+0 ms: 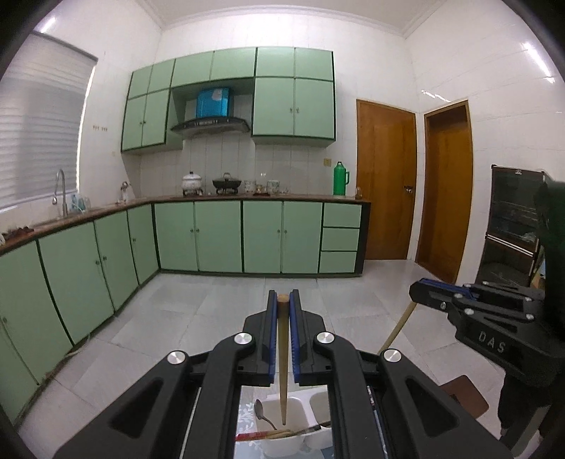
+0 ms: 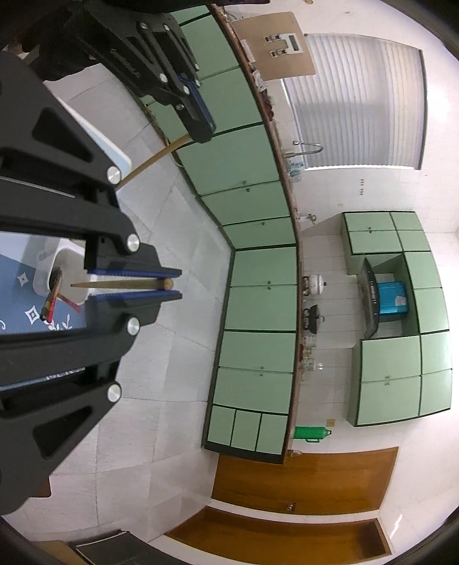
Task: Organize utensils
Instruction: 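Lower both wooden chopsticks into the holder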
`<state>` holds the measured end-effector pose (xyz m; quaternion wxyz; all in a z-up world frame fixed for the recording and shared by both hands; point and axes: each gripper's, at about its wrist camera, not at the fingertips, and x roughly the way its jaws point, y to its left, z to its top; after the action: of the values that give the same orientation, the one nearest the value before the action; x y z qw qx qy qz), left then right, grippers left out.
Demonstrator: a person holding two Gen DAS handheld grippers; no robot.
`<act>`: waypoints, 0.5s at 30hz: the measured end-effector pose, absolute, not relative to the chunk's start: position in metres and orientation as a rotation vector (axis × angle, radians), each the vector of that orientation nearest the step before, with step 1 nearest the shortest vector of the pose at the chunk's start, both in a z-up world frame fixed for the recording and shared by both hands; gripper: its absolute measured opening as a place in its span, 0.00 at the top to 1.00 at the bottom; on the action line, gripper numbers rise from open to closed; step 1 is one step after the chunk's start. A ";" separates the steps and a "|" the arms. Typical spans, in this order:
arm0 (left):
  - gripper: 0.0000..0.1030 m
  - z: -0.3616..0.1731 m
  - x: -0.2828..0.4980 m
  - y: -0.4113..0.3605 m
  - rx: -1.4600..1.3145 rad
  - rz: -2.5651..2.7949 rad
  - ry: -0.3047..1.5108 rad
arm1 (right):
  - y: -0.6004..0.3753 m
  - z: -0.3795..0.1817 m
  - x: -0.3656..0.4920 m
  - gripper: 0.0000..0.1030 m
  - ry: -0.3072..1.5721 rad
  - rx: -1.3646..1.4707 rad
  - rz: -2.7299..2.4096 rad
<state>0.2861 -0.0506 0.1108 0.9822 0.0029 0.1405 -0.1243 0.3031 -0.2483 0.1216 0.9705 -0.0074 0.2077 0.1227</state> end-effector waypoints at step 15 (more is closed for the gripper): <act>0.93 0.051 0.340 -0.045 -0.019 -0.247 0.432 | -0.238 0.053 0.334 0.94 0.514 -0.012 0.266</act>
<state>0.3398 -0.0451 0.0512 0.9692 -0.0094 0.2137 -0.1223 0.3341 -0.2376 0.0526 0.9584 -0.0057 0.2534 0.1312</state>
